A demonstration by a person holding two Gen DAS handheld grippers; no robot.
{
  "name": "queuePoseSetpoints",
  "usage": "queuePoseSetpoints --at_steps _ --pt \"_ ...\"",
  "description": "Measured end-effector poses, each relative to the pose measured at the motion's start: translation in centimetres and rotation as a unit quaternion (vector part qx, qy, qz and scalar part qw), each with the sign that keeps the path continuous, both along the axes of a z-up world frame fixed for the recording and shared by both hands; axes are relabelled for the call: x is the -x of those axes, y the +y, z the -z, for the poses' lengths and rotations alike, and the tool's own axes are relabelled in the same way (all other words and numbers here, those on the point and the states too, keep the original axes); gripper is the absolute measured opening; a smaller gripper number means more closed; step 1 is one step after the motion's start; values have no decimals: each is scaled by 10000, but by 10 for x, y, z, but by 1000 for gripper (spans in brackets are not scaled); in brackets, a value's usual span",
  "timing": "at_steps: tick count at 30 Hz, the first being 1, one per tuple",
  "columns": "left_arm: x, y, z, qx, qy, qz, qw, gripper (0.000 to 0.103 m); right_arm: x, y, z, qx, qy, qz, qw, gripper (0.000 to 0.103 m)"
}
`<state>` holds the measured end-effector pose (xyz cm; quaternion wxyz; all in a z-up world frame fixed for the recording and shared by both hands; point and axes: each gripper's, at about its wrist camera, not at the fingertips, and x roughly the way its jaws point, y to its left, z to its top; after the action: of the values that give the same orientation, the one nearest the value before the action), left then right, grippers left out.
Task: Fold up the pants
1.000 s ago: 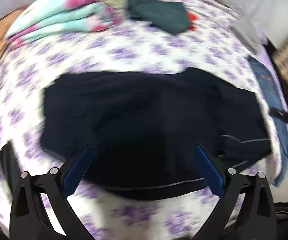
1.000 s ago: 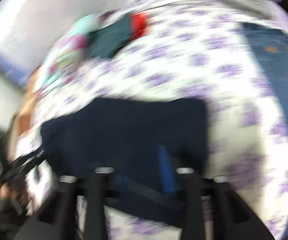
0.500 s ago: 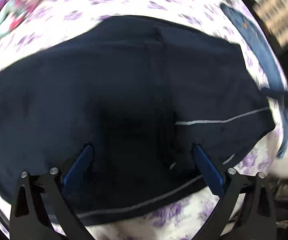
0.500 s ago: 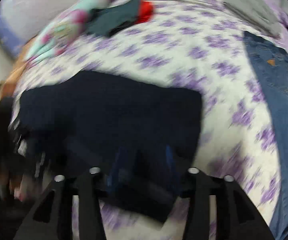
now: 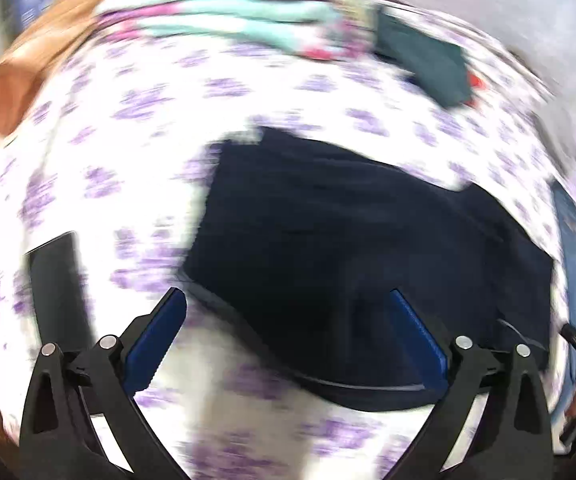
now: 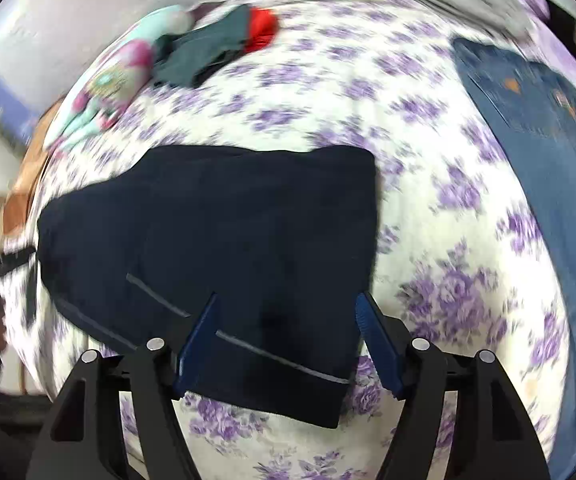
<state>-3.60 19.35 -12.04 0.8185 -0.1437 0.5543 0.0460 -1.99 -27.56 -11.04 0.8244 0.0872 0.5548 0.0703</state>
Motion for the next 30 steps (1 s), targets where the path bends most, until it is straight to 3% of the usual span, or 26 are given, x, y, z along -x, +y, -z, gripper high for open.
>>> queuePoseSetpoints --at_steps 3,8,10,12,15,18,19,20,23,27,30 --pt "2 26 13 -129 116 -221 9996 98 -4 3 4 65 17 50 10000 70" --pt "-15 23 36 -414 357 13 9985 98 0 6 8 12 117 -74 9999 70" --pt "-18 20 41 -456 383 16 9982 98 0 16 26 281 527 -416 9973 71" --pt "-25 20 44 -396 390 -10 9985 99 7 16 48 623 1003 -502 9917 78" --pt "-30 23 46 -361 423 74 9984 99 10 4 41 219 918 -161 9954 80" --pt "-32 21 44 -477 391 321 9976 97 8 7 27 383 643 -278 9968 80" --pt "-34 19 43 -435 334 431 9976 77 7 7 25 408 599 -287 9970 80" --pt "-34 16 42 -273 276 678 9969 69 5 8 20 402 535 -261 9974 80" --pt "-32 13 36 -475 192 829 9952 56 -2 11 13 348 407 -253 9982 80" --pt "-22 12 6 -417 -5 909 9950 47 -9 19 2 305 182 -328 9988 80" --pt "-12 -17 -54 -122 -734 1377 9877 47 -15 21 -8 146 13 -292 9995 80"
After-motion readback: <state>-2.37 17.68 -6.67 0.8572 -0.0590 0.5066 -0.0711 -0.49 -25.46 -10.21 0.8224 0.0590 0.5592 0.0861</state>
